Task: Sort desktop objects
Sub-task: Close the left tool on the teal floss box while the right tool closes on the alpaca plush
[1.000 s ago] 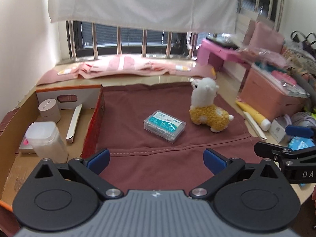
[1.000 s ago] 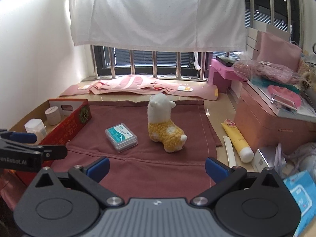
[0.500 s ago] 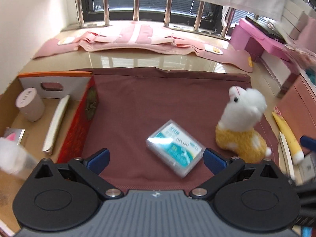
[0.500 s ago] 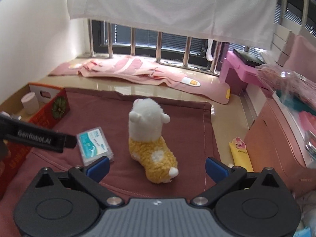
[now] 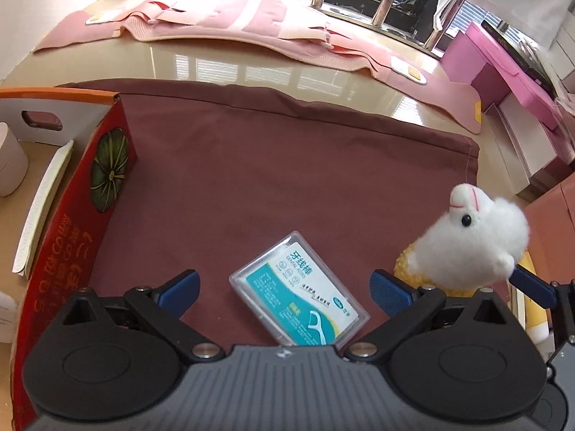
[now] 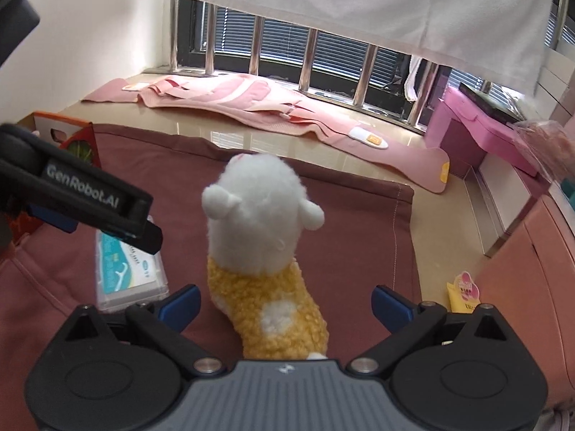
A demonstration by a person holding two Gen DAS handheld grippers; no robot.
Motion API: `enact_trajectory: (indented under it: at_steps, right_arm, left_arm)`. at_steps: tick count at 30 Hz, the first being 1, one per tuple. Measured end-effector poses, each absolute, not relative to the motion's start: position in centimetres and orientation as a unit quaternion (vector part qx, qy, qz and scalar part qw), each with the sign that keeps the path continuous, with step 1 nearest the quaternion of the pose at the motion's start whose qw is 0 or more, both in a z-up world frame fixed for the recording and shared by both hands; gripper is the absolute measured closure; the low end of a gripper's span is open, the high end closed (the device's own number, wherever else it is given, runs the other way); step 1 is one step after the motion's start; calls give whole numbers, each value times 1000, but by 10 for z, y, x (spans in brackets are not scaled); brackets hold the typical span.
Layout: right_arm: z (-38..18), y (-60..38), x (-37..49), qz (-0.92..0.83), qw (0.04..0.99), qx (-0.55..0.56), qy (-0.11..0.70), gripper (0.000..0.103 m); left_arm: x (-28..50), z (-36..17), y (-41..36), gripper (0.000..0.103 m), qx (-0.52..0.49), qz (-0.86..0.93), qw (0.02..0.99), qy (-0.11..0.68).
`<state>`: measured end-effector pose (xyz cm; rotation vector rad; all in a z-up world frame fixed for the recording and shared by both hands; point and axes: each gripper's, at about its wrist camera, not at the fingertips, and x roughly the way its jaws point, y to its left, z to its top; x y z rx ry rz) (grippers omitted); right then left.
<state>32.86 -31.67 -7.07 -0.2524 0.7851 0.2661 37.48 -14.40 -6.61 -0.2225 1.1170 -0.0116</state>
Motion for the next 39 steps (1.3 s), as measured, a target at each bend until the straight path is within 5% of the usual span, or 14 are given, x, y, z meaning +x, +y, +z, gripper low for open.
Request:
enact_trajectory:
  at_steps: [9, 15, 20, 39]
  right_arm:
    - [-82, -316, 342, 151, 899, -114, 395, 19]
    - [-83, -318, 342, 173, 895, -89, 402, 38]
    - [-80, -318, 338, 171, 892, -81, 410, 43]
    - [-67, -323, 310, 131, 904, -57, 404, 56]
  left_arm:
    - [382, -73, -154, 4, -90, -7, 845, 526]
    - [386, -80, -158, 15, -87, -1, 841, 534]
    - [388, -82, -159, 25, -81, 5, 839, 539]
    - [382, -89, -174, 28, -13, -1, 838, 545]
